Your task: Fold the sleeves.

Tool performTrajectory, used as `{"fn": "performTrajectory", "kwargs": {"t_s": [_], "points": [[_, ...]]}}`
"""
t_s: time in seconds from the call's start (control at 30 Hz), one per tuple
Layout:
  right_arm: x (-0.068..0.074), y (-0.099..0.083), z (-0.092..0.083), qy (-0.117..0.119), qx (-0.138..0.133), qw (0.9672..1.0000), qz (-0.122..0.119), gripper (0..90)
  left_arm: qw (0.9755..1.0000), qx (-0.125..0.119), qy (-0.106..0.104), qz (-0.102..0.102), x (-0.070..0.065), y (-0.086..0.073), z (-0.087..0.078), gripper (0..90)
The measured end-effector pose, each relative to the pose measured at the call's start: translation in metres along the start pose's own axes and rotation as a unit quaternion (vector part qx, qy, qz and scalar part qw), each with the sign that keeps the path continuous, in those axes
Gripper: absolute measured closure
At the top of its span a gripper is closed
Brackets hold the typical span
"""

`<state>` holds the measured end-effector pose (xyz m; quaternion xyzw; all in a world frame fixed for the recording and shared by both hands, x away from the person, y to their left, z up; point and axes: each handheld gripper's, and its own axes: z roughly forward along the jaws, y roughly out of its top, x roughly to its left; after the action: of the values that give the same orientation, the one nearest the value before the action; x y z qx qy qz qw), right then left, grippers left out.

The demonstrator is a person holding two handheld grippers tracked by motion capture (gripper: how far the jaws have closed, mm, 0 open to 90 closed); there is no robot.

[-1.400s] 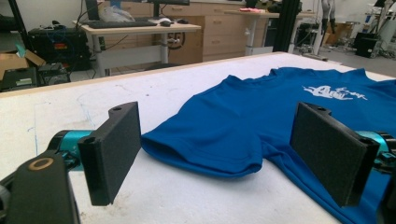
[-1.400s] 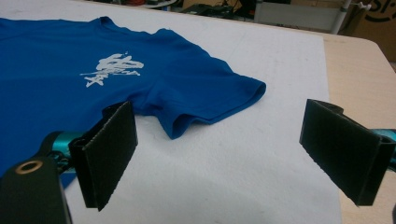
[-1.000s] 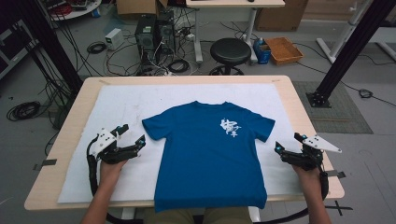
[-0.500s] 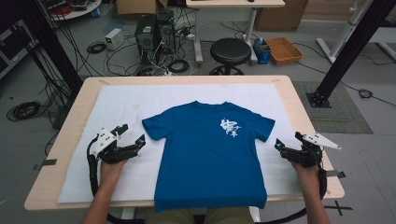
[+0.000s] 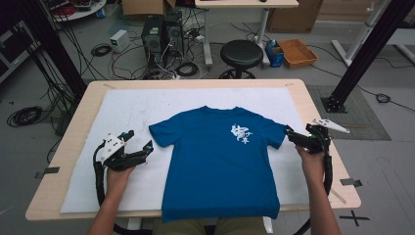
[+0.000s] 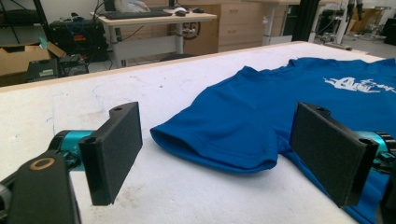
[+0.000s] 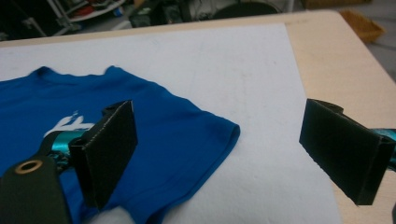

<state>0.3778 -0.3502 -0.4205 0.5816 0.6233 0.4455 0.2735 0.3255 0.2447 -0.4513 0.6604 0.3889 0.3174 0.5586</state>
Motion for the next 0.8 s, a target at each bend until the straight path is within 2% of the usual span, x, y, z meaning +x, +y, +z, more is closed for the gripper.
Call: {"fn": "performTrajectory", "kwargs": {"t_s": [0.07, 0.1, 0.13, 0.17, 0.2, 0.23, 0.27, 0.33, 0.37, 0.4, 0.43, 0.5, 0.53, 0.63, 0.7, 0.73, 0.77, 0.8], "points": [[-0.001, -0.002, 0.011, -0.009, 0.021, 0.9996, 0.016, 11.2, 1.0000, 0.001, 0.001, 0.000, -0.001, 0.000, 0.000, 17.2], [-0.001, -0.002, 0.011, -0.009, 0.021, 0.9996, 0.016, 11.2, 1.0000, 0.001, 0.002, 0.001, -0.001, 0.000, 0.000, 17.2], [-0.001, -0.003, 0.015, -0.011, 0.035, 0.9991, 0.022, 16.7, 1.0000, 0.001, 0.002, 0.000, -0.001, 0.000, 0.000, 17.2], [-0.001, -0.006, 0.021, -0.011, 0.067, 0.9975, 0.020, 18.9, 1.0000, 0.001, 0.004, 0.000, -0.001, 0.000, 0.000, 17.2], [0.001, -0.007, 0.022, -0.012, 0.078, 0.9968, 0.012, 19.1, 1.0000, 0.002, 0.005, 0.000, 0.000, 0.000, 0.000, 17.3], [0.001, -0.007, 0.022, -0.012, 0.078, 0.9968, 0.012, 19.1, 1.0000, 0.003, 0.006, -0.002, 0.000, 0.000, 0.000, 17.3], [0.002, -0.008, 0.023, -0.014, 0.084, 0.9963, 0.002, 22.1, 1.0000, 0.003, 0.006, -0.002, 0.000, 0.000, 0.001, 17.2], [0.004, -0.009, 0.027, -0.004, 0.093, 0.9956, -0.007, 32.3, 1.0000, 0.004, 0.008, 0.000, 0.000, 0.000, 0.001, 17.3], [0.008, -0.010, 0.032, -0.006, 0.110, 0.9937, -0.023, 37.6, 0.9999, 0.006, 0.010, 0.001, -0.001, 0.000, 0.001, 17.3], [0.008, -0.010, 0.032, -0.006, 0.110, 0.9937, -0.023, 37.6, 0.9999, 0.006, 0.010, 0.001, -0.001, 0.000, 0.001, 17.3], [0.012, -0.013, 0.039, -0.010, 0.140, 0.9889, -0.049, 42.5, 0.9999, 0.008, 0.011, 0.003, -0.002, 0.001, 0.001, 17.3], [0.017, -0.014, 0.042, -0.028, 0.142, 0.9864, -0.078, 46.1, 0.9999, 0.008, 0.012, 0.004, -0.002, 0.001, 0.001, 17.5], [0.017, -0.014, 0.042, -0.028, 0.142, 0.9864, -0.078, 46.1, 0.9999, 0.009, 0.013, 0.003, -0.002, 0.001, 0.002, 17.5], [0.015, -0.011, 0.042, -0.033, 0.147, 0.9862, -0.069, 57.1, 0.9998, 0.010, 0.015, 0.000, -0.001, 0.001, 0.002, 17.7], [0.016, -0.008, 0.043, -0.027, 0.155, 0.9847, -0.076, 72.7, 0.9998, 0.009, 0.015, -0.002, -0.001, 0.001, 0.002, 17.8], [0.016, -0.008, 0.043, -0.027, 0.155, 0.9847, -0.076, 72.7, 0.9998, 0.009, 0.016, -0.003, -0.001, 0.001, 0.002, 17.8], [0.023, -0.006, 0.046, -0.019, 0.162, 0.9819, -0.096, 84.3, 0.9998, 0.009, 0.016, -0.004, -0.001, 0.001, 0.002, 17.9], [0.028, -0.006, 0.048, -0.024, 0.163, 0.9799, -0.112, 86.4, 0.9998, 0.009, 0.015, -0.004, -0.001, 0.001, 0.002, 17.9]]}}
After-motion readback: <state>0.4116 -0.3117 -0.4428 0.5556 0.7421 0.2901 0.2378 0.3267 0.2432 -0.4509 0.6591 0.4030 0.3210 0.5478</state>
